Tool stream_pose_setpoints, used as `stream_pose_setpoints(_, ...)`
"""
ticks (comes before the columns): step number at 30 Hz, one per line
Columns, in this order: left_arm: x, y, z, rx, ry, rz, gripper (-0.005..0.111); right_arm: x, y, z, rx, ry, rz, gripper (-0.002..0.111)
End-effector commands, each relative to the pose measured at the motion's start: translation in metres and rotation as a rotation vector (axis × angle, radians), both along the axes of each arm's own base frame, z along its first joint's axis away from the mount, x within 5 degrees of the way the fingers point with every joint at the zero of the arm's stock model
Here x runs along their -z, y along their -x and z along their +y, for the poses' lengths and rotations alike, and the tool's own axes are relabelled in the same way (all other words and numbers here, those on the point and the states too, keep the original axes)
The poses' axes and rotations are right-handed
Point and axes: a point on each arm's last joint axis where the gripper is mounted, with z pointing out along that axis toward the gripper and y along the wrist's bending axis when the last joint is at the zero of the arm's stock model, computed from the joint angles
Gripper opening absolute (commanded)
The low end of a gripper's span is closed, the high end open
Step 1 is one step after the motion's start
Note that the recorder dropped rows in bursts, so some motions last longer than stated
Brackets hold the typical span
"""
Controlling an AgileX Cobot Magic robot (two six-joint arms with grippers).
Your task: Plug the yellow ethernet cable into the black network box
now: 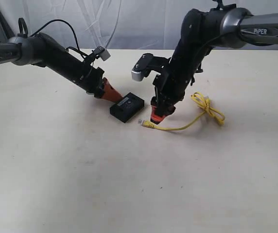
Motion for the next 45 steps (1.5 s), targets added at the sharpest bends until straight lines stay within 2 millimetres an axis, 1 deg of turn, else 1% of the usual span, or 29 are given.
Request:
stream_pose_setpoints(1, 0.000, 0.001, -0.001, -0.006, 0.021, 0.014, 0.000, 0.002, 0.005, 0.014, -0.066, 0.035, -0.072, 0.051)
stream_pose_setpoints(9, 0.000, 0.001, -0.001, -0.005, 0.021, 0.013, 0.000, 0.016, 0.009, 0.027, -0.090, 0.060, -0.086, 0.051)
stream_pose_setpoints(13, 0.000, 0.001, -0.001, -0.005, 0.021, 0.013, 0.000, 0.021, 0.008, 0.031, -0.101, 0.085, -0.123, 0.051)
stream_pose_setpoints(16, -0.001, 0.001, -0.001, -0.007, 0.024, 0.013, 0.000, 0.023, 0.008, 0.031, -0.100, 0.086, -0.122, 0.051)
stream_pose_setpoints(22, -0.001, 0.000, -0.001, -0.009, 0.027, 0.014, 0.000, 0.034, 0.007, 0.031, -0.101, 0.098, -0.116, 0.051)
stream_pose_setpoints(28, -0.001, 0.000, -0.001, -0.009, 0.027, 0.014, 0.000, 0.038, 0.006, 0.031, -0.105, 0.107, -0.119, 0.051)
stream_pose_setpoints(30, -0.001, 0.000, -0.001, -0.009, 0.027, 0.014, 0.000, 0.038, 0.006, 0.031, -0.107, 0.110, -0.125, 0.047)
stream_pose_setpoints(31, -0.001, 0.000, -0.001, -0.009, 0.027, 0.014, 0.000, 0.038, 0.005, 0.030, -0.107, 0.117, -0.127, 0.041)
stream_pose_setpoints(32, -0.001, 0.000, -0.001, -0.009, 0.027, 0.014, 0.000, 0.038, 0.005, 0.029, -0.116, 0.127, -0.133, 0.032)
stream_pose_setpoints(33, -0.001, 0.000, -0.001, -0.009, 0.027, 0.014, 0.000, 0.038, 0.005, 0.028, -0.123, 0.137, -0.134, 0.020)
stream_pose_setpoints(34, -0.001, 0.000, -0.001, -0.009, 0.027, 0.014, 0.000, 0.038, 0.005, 0.028, -0.127, 0.143, -0.131, 0.006)
stream_pose_setpoints(35, -0.001, 0.000, -0.001, -0.009, 0.027, 0.014, 0.000, 0.038, 0.006, 0.027, -0.126, 0.147, -0.124, 0.000)
stream_pose_setpoints(38, -0.001, 0.000, -0.001, -0.009, 0.027, 0.014, 0.000, 0.035, 0.009, 0.023, -0.142, 0.156, -0.081, -0.001)
stream_pose_setpoints(40, -0.001, 0.000, -0.001, -0.009, 0.027, 0.014, 0.000, 0.026, 0.013, 0.019, -0.171, 0.147, -0.039, -0.001)
stream_pose_setpoints(41, -0.001, 0.000, -0.001, -0.009, 0.027, 0.014, 0.000, 0.015, 0.016, 0.014, -0.202, 0.081, 0.021, -0.001)
stream_pose_setpoints(42, -0.001, 0.000, -0.001, -0.009, 0.027, 0.014, 0.000, 0.008, 0.016, 0.010, -0.210, 0.023, 0.051, -0.001)
stream_pose_setpoints(43, -0.001, 0.000, -0.001, -0.009, 0.027, 0.014, 0.000, 0.000, 0.015, 0.002, -0.198, -0.088, 0.114, -0.001)
stream_pose_setpoints(45, -0.001, 0.000, -0.001, -0.009, 0.027, 0.014, 0.000, -0.005, 0.006, -0.011, -0.155, -0.185, 0.124, -0.001)
